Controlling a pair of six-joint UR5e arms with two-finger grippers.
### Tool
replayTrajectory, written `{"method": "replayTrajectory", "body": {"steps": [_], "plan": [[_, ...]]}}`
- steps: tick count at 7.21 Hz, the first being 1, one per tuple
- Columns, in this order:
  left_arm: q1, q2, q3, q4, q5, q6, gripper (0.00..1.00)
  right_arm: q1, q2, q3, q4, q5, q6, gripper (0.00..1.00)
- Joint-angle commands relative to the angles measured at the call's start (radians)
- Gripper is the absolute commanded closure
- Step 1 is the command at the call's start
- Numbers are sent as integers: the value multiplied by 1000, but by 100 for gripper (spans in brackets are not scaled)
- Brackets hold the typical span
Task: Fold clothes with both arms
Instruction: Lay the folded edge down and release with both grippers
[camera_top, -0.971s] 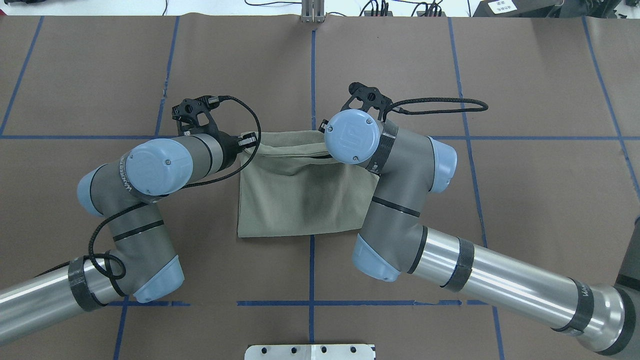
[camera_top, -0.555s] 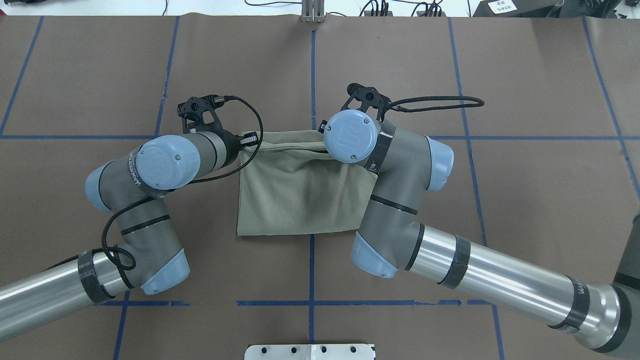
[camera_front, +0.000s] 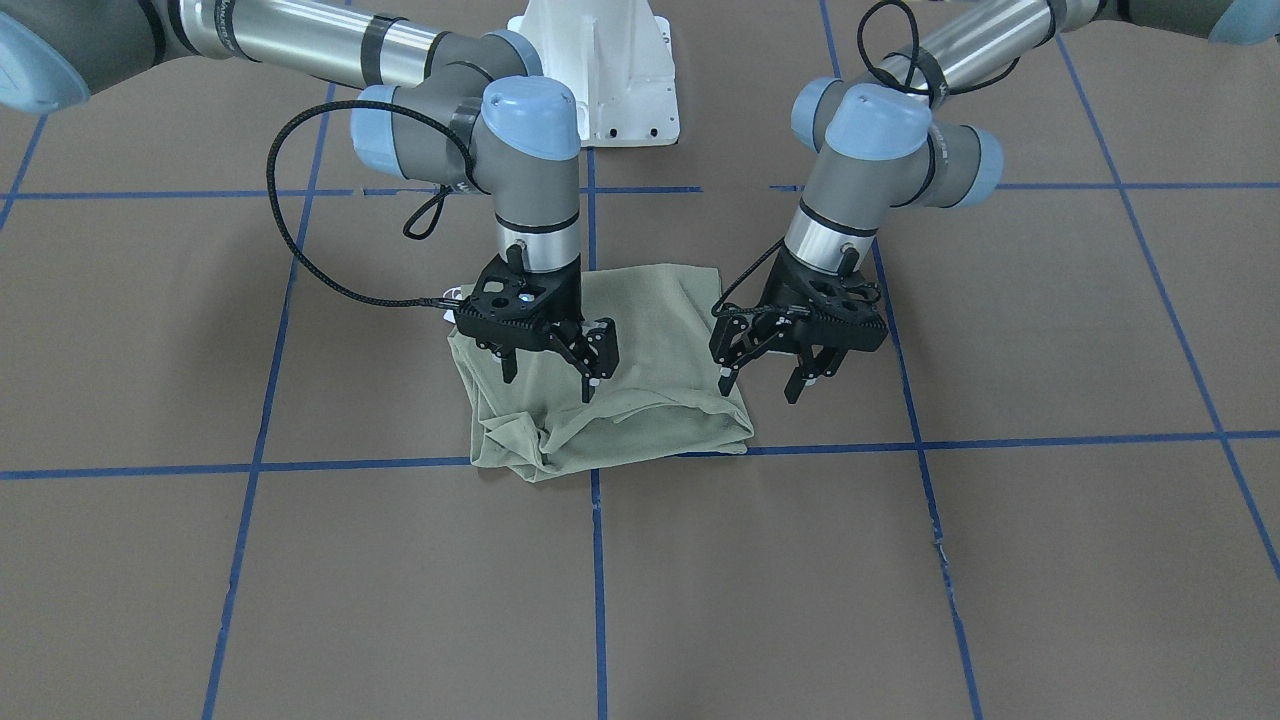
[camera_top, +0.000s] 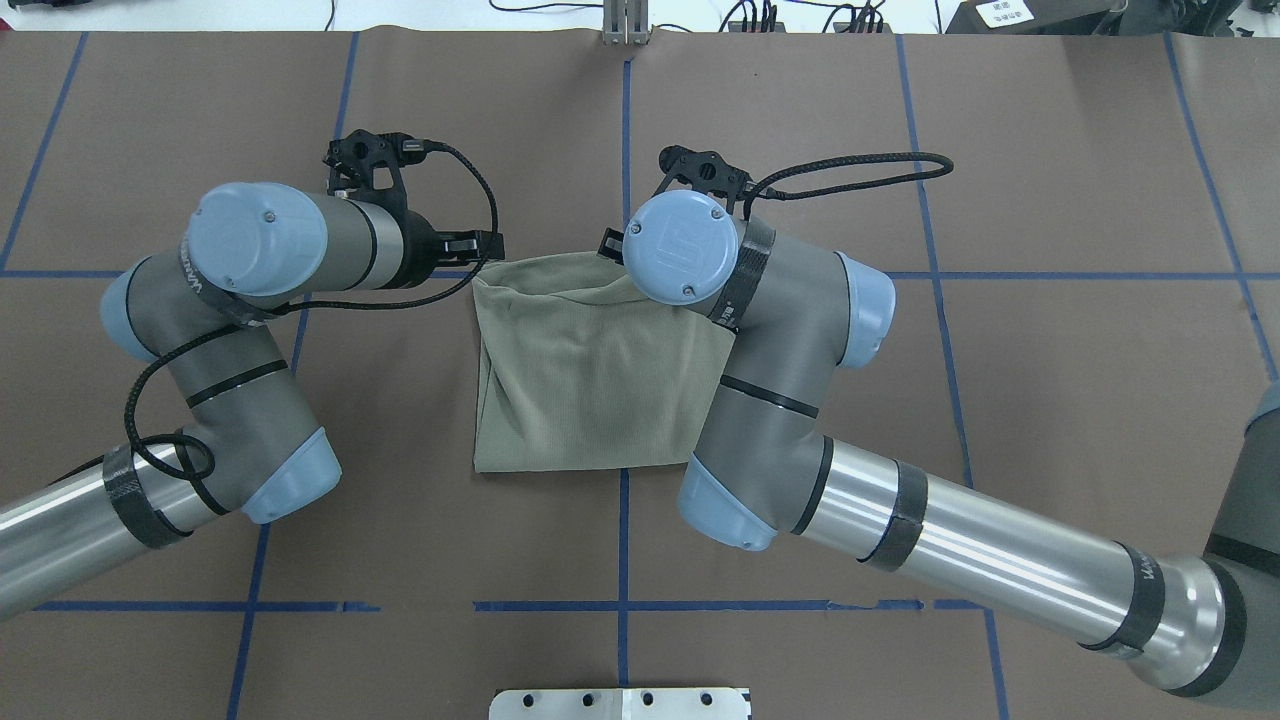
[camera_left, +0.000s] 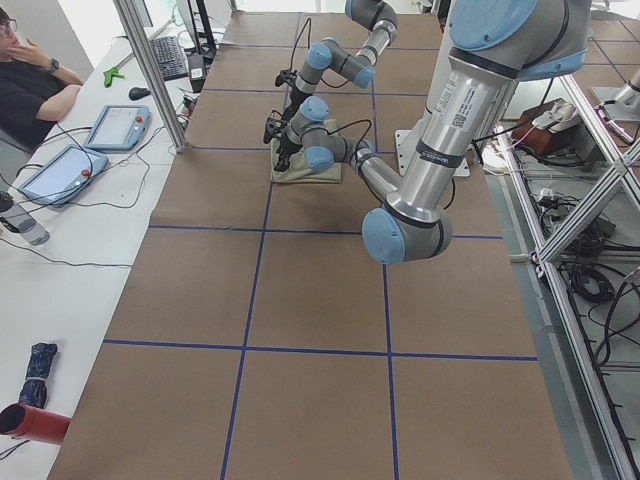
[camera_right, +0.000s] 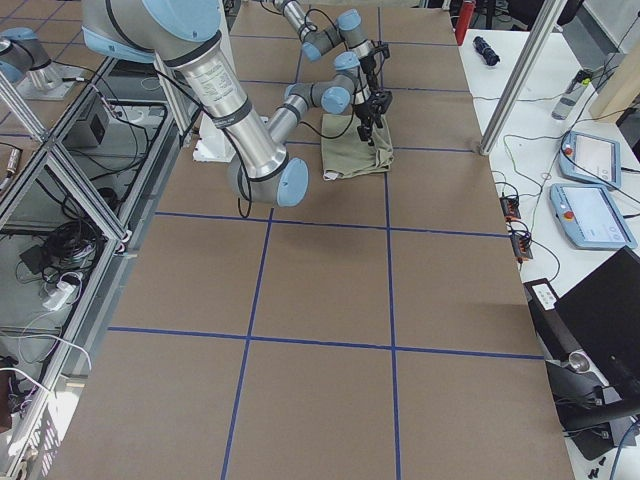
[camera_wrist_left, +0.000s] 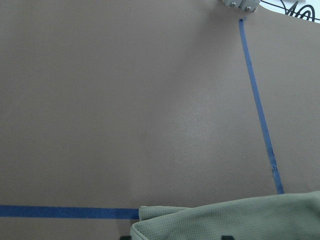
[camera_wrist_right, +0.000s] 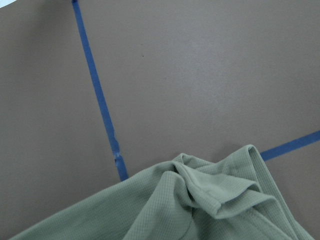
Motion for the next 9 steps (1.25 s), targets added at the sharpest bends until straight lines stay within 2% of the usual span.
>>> {"method": "replayTrajectory", "body": {"steps": [1, 2, 4, 5, 6, 9], "plan": [[-10, 7, 0, -19, -16, 16, 0, -77, -6, -7, -2, -42, -18, 0], [-10, 7, 1, -19, -16, 16, 0, -72, 3, -32, 1, -53, -13, 0], [-8, 8, 1, -19, -16, 15, 0, -11, 52, -102, 5, -56, 2, 15], [-8, 8, 1, -21, -16, 15, 0, 10, 100, -176, 7, -56, 28, 19], [-8, 8, 1, -19, -16, 15, 0, 15, 118, -210, 7, -65, 34, 23], [-7, 10, 3, -19, -16, 10, 0, 12, 122, -256, 5, -101, 74, 41]]}}
